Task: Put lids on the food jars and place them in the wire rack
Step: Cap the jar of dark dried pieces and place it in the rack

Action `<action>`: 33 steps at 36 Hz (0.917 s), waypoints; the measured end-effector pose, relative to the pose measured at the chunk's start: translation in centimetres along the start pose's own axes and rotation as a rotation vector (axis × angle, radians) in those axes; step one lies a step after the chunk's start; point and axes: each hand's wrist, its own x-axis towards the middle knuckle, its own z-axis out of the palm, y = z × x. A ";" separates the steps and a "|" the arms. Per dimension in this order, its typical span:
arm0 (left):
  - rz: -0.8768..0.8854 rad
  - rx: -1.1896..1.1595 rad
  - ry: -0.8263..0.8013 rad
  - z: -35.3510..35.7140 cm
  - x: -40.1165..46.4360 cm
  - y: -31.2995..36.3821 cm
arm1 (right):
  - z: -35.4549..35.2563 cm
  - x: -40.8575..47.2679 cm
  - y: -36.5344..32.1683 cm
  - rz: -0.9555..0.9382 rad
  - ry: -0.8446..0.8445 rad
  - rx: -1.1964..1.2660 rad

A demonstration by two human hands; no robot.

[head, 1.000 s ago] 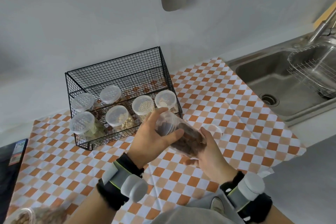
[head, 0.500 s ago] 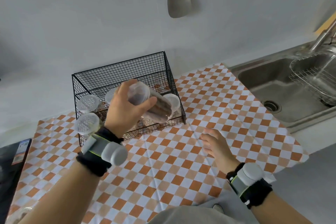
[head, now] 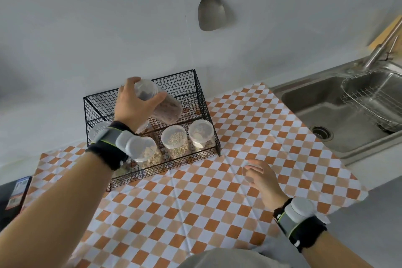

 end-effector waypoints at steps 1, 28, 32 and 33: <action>-0.001 0.012 -0.007 0.2 0.4 0.0 | -0.1 0.1 -0.1 -0.009 -0.001 -0.011; -0.088 0.301 -0.314 7.5 6.0 -1.7 | -1.4 2.5 1.2 -0.010 0.057 0.042; -0.107 0.318 -0.327 8.5 5.7 -2.5 | -1.5 2.8 1.2 -0.026 0.054 0.027; -0.108 0.321 -0.324 8.7 5.6 -2.6 | -1.5 2.9 1.1 -0.026 0.051 0.028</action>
